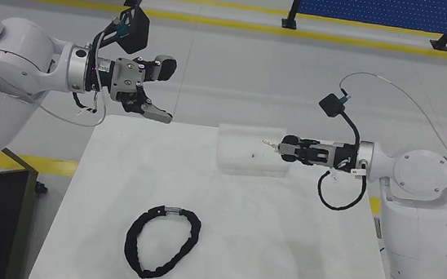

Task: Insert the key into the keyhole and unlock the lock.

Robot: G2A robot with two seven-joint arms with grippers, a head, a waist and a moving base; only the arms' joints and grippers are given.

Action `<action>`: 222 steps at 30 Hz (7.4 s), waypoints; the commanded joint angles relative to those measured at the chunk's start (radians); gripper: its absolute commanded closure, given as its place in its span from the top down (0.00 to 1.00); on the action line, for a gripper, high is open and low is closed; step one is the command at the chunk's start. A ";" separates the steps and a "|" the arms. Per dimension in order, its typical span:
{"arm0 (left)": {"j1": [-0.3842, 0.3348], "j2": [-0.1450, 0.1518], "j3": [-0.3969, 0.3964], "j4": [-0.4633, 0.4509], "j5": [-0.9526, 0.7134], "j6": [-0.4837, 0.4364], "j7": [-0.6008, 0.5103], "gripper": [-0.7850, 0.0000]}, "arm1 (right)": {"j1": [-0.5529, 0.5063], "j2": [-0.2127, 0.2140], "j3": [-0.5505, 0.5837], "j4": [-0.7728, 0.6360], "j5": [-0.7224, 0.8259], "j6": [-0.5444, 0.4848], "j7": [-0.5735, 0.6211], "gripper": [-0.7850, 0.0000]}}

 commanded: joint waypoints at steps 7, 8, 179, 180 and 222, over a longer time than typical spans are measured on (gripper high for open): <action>0.000 0.000 0.000 0.000 0.000 0.000 0.000 1.00 | 0.000 0.000 0.000 0.000 0.000 0.000 0.000 0.00; 0.000 0.000 0.000 0.000 0.000 0.000 0.000 1.00 | 0.000 0.000 0.000 0.000 0.000 0.000 0.000 0.00; 0.391 -0.073 0.108 0.033 1.525 0.023 1.639 0.00 | 0.007 0.104 -0.145 -0.208 0.145 0.104 0.113 0.00; 0.388 -0.074 0.106 0.020 1.537 0.029 1.645 0.00 | 0.011 0.111 -0.148 -0.213 0.162 0.120 0.113 0.00; 0.373 -0.179 0.166 0.091 1.658 0.286 1.901 0.00 | 0.338 0.351 -0.480 -0.418 0.099 0.342 0.113 0.00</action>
